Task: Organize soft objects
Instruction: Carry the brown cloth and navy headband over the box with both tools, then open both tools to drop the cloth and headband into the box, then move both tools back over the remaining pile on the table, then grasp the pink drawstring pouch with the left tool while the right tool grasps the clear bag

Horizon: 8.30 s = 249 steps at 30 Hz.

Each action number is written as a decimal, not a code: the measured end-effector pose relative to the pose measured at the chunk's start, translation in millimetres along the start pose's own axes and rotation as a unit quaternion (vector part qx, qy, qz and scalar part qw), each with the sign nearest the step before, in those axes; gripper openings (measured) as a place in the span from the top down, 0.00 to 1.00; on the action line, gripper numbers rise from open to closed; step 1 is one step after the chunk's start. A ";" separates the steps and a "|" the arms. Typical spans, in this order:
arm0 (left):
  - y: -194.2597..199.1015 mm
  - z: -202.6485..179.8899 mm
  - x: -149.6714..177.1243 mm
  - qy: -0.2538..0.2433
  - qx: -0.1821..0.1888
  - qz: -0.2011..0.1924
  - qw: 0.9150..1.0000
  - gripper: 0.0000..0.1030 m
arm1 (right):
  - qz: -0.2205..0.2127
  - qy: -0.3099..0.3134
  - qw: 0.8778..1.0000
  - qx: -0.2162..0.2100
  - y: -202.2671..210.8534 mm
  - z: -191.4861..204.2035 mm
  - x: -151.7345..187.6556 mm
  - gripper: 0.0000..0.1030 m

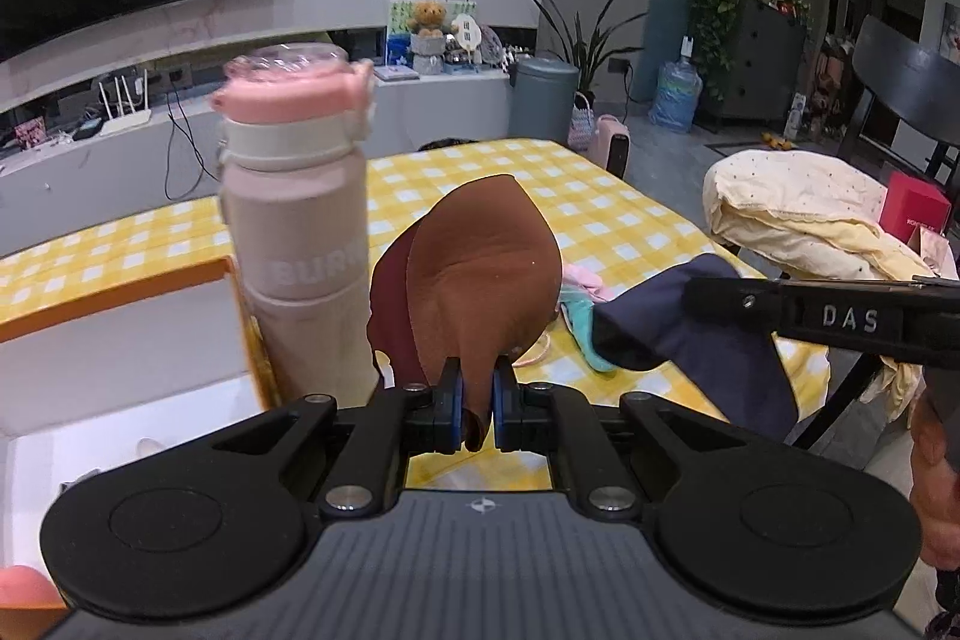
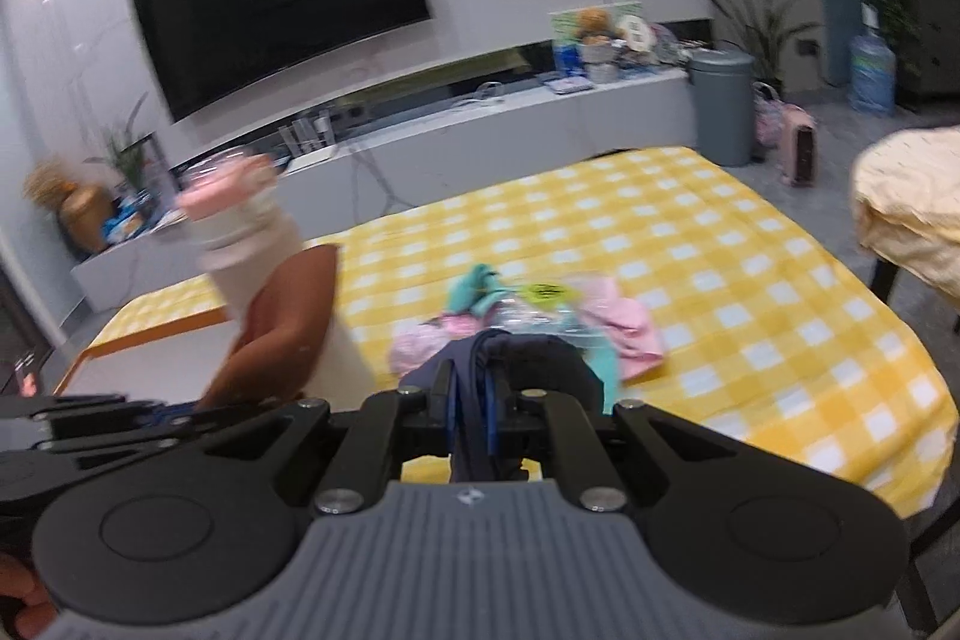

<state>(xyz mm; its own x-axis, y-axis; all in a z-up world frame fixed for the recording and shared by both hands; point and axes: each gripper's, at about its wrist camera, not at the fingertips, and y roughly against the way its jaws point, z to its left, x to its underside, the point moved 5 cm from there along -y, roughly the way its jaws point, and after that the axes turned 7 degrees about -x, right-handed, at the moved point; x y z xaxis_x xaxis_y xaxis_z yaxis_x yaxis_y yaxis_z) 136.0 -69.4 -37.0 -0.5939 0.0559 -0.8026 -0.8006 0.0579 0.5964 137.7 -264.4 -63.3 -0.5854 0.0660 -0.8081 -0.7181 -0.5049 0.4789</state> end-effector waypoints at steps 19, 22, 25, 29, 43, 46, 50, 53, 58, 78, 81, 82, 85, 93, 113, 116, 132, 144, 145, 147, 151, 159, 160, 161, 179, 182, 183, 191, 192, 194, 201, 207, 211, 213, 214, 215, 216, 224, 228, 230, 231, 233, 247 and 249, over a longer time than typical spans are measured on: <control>39.1 125.0 21.6 0.061 -0.129 -0.006 0.990 0.91 | 0.032 0.138 0.980 -0.143 -39.3 162.7 -5.6 0.93; 39.7 145.8 21.1 0.077 -0.142 -0.003 0.987 0.91 | 0.040 0.153 0.975 -0.157 -54.8 182.9 -6.1 0.93; 33.0 166.7 24.3 0.086 -0.163 0.017 0.983 0.90 | 0.052 0.174 0.968 -0.172 -74.2 202.4 -6.1 0.93; 19.3 191.0 36.7 0.095 -0.179 0.056 0.978 0.90 | 0.073 0.207 0.962 -0.163 -106.6 220.0 1.5 0.93; -13.6 230.2 59.3 0.119 -0.169 0.128 0.970 0.84 | 0.140 0.301 0.936 -0.120 -198.1 245.5 25.5 0.93; -20.2 235.8 62.8 0.126 -0.172 0.141 0.967 0.79 | 0.156 0.314 0.930 -0.112 -212.6 246.7 30.5 0.92; -22.0 235.6 66.3 0.140 -0.163 0.145 0.966 0.70 | 0.173 0.329 0.923 -0.099 -223.4 244.5 37.6 0.89; -19.4 235.8 67.2 0.140 -0.173 0.143 0.964 0.41 | 0.177 0.334 0.921 -0.097 -225.7 244.9 39.3 0.67; -11.3 234.1 59.4 0.142 -0.171 0.126 0.967 0.36 | 0.169 0.353 0.915 -0.097 -219.5 246.9 38.5 0.61; 44.2 174.0 26.4 0.119 -0.141 0.004 0.983 0.35 | 0.047 0.270 0.960 -0.058 -99.8 191.5 13.1 0.57; 47.4 157.8 26.5 0.112 -0.126 -0.009 0.986 0.35 | 0.033 0.245 0.968 -0.044 -81.0 171.5 11.4 0.55; 48.2 152.2 26.5 0.109 -0.120 -0.013 0.987 0.35 | 0.026 0.236 0.971 -0.036 -74.3 163.9 10.9 0.54; 50.0 135.8 25.4 0.104 -0.100 -0.026 0.989 0.35 | 0.013 0.215 0.976 -0.015 -59.4 143.1 11.5 0.51; 42.5 79.4 18.9 0.062 -0.039 -0.046 0.996 0.37 | 0.014 0.149 0.988 0.022 -35.8 88.9 22.5 0.43; -7.7 -9.6 15.0 -0.033 0.016 -0.017 0.999 0.47 | 0.006 0.055 0.996 0.075 -35.1 -10.6 40.9 0.34; -21.6 -17.8 13.8 -0.047 0.020 0.001 0.999 0.62 | 0.012 0.051 0.995 0.080 -40.1 -22.9 43.5 0.34; -117.2 -35.1 4.7 -0.083 0.005 0.076 0.994 0.68 | 0.071 0.041 0.994 0.078 -108.8 -88.1 35.0 0.35; -176.8 -38.0 9.6 -0.184 -0.117 0.110 0.970 0.58 | 0.092 0.102 0.989 0.056 -150.0 -94.9 26.5 0.36; -178.4 -39.7 10.1 -0.185 -0.105 0.103 0.972 0.58 | 0.093 0.107 0.988 0.055 -151.1 -95.2 26.8 0.36; -178.2 -43.6 13.4 -0.190 -0.077 0.095 0.974 0.58 | 0.095 0.110 0.988 0.061 -151.7 -97.9 26.9 0.37; -174.4 -54.7 17.9 -0.186 -0.010 0.089 0.978 0.54 | 0.091 0.094 0.989 0.065 -148.9 -107.4 26.0 0.38; -186.0 -81.0 24.2 -0.203 0.038 0.089 0.974 0.47 | 0.082 0.066 0.991 0.084 -138.5 -121.4 23.8 0.45; -188.9 -82.5 24.8 -0.200 0.037 0.092 0.975 0.47 | 0.082 0.066 0.991 0.086 -137.8 -121.7 24.3 0.45; -192.3 -83.9 25.2 -0.196 0.033 0.093 0.976 0.52 | 0.083 0.066 0.991 0.087 -137.0 -122.3 25.2 0.45; -109.6 -89.6 10.5 -0.126 0.110 0.068 0.984 0.98 | 0.074 0.062 0.991 0.093 -118.2 -114.9 30.0 0.45; -91.6 -91.7 11.7 -0.123 0.122 0.064 0.983 0.98 | 0.074 0.061 0.991 0.093 -111.3 -113.5 32.6 0.45; -89.7 -90.4 11.8 -0.121 0.117 0.062 0.984 0.98 | 0.075 0.060 0.991 0.092 -109.2 -112.7 33.8 0.45; -128.2 -47.6 -2.6 -0.089 -0.013 0.078 0.993 0.98 | 0.080 0.059 0.992 0.079 -105.5 -102.6 41.0 0.45; -135.2 -44.2 -4.3 -0.081 -0.020 0.084 0.993 0.98 | 0.080 0.059 0.992 0.076 -105.9 -100.9 41.1 0.45; -145.7 -41.0 -6.6 -0.076 -0.025 0.078 0.994 0.89 | 0.079 0.061 0.993 0.070 -107.1 -97.6 40.6 0.45; -182.2 -34.1 4.8 -0.067 -0.068 0.097 0.991 0.45 | 0.082 0.068 0.993 0.058 -118.4 -92.3 36.0 0.45; -187.6 -32.2 10.8 -0.070 -0.084 0.094 0.990 0.28 | 0.074 0.090 0.992 0.049 -132.8 -95.4 24.8 0.45; -196.9 -33.7 15.8 -0.068 -0.084 0.120 0.987 0.24 | 0.078 0.104 0.990 0.055 -152.2 -102.0 12.7 0.44; -197.8 -32.1 19.2 -0.067 -0.082 0.120 0.987 0.24 | 0.077 0.090 0.992 0.043 -160.8 -105.5 4.4 0.37; -198.3 -32.2 19.6 -0.065 -0.083 0.119 0.987 0.25 | 0.076 0.083 0.993 0.038 -164.6 -106.2 1.1 0.34; -197.9 -31.0 20.0 -0.059 -0.081 0.117 0.988 0.31 | 0.075 0.074 0.994 0.033 -169.6 -106.3 -2.9 0.29; -198.5 -31.0 19.4 -0.054 -0.078 0.117 0.989 0.32 | 0.074 0.067 0.995 0.028 -174.3 -105.8 -5.7 0.24; -197.3 -29.7 16.0 -0.042 -0.073 0.121 0.989 0.38 | 0.073 0.022 0.997 0.010 -219.6 -97.6 -22.0 0.12; -198.1 -29.7 14.8 -0.038 -0.071 0.124 0.989 0.38 | 0.093 0.036 0.995 0.018 -240.4 -92.7 -20.8 0.16; -197.9 -29.5 14.4 -0.038 -0.069 0.125 0.989 0.38 | 0.104 0.050 0.993 0.028 -244.1 -91.8 -17.4 0.29; -197.9 -29.1 14.1 -0.038 -0.069 0.125 0.989 0.38 | 0.104 0.059 0.992 0.030 -243.3 -91.2 -15.9 0.36; -197.1 -28.6 13.8 -0.036 -0.067 0.125 0.989 0.39 | 0.098 0.070 0.992 0.027 -237.2 -90.3 -15.0 0.54; -170.2 -29.1 19.4 -0.023 -0.048 0.117 0.992 0.43 | 0.078 0.070 0.994 0.020 -169.6 -87.9 -11.9 1.00; -161.3 -29.2 17.5 -0.017 -0.043 0.110 0.993 0.43 | 0.071 0.062 0.995 0.019 -155.4 -84.8 -10.2 1.00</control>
<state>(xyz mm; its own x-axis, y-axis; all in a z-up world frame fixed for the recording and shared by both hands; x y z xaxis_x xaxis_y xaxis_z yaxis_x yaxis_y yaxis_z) 252.4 -106.8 -147.6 -0.7535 0.0914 -0.6511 -0.6563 -0.0449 0.7532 287.2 -259.7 -158.6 -0.6328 -0.1116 -0.7662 -0.6462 -0.4690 0.6020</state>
